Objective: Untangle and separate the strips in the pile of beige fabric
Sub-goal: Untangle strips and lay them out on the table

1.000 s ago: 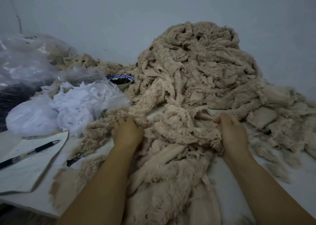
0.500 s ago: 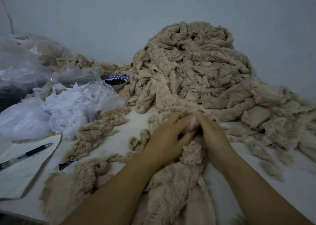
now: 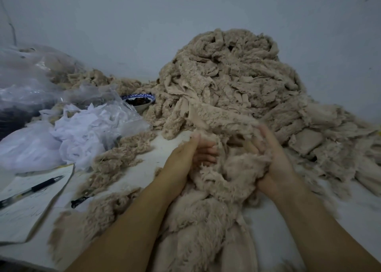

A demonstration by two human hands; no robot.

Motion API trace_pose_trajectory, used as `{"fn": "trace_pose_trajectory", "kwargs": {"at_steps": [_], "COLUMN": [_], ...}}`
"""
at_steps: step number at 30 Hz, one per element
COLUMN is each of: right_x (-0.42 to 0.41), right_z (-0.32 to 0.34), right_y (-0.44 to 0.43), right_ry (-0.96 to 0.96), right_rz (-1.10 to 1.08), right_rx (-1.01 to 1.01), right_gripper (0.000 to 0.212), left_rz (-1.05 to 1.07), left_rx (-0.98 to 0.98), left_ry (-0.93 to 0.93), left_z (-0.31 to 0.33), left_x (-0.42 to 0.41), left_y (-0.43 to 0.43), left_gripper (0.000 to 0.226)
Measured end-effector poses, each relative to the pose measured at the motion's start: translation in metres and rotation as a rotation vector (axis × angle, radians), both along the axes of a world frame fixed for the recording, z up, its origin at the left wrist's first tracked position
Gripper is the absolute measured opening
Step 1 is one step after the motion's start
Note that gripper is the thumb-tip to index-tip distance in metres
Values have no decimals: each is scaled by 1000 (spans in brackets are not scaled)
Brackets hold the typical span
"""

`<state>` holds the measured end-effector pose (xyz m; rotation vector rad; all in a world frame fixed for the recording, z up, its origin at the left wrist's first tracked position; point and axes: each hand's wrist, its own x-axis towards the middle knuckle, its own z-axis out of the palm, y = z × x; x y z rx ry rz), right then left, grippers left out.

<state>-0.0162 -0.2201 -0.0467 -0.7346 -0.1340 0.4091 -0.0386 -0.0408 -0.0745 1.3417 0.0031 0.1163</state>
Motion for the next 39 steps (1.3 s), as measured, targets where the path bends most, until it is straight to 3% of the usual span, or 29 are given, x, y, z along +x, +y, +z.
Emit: {"fn": "trace_pose_trajectory", "kwargs": {"at_steps": [4,6,9,12,14,16,19,21,24,29,31,32,35,37,39], "right_x": [-21,-23,-11,-3,2,6,13,12,10,23,25,24,12,0,-10], "right_z": [-6,-7,-5,-7,-10,-13,-20,-20,-26,-30,-30,-28,-17,-12,-11], "right_y": [12,12,6,5,5,4,6,11,20,9,10,11,15,19,24], "right_ry": [-213,-164,-27,2,59,41,-169,-386,-469,-284,-289,-312,-398,-506,-656], "right_rz": [365,422,218,53,-44,-153,-440,-425,-149,-36,-68,-109,-153,-45,168], "right_rx": [-456,-550,-389,-216,-190,-339,-711,-840,-945,-928,-953,-975,-931,-960,-1092], "right_gripper": [24,20,29,42,44,37,22,30,45,29,30,34,32,28,35], "left_rz": [-362,-372,-169,-23,-24,-23,-3,-50,-209,-329,-326,-305,-80,81,13], "left_rx": [-501,-765,-962,-997,-814,-321,534,865,1108,1365,1268,1126,575,214,-217], "left_ry": [-10,-78,-110,-89,-29,4,3,-83,-261,-524,-491,-413,-81,115,235], "left_z": [8,13,15,12,9,4,-2,-2,-3,-7,-10,-10,-6,-4,-1], "left_x": [-4,-6,-2,5,7,5,-1,-4,-13,-21,-23,-23,-17,-2,12], "left_y": [3,16,31,36,30,18,2,-7,-19,-33,-35,-34,-27,-16,-4], "left_gripper": [69,59,35,27,30,26,32,37,28,27,33,37,49,54,49]}}
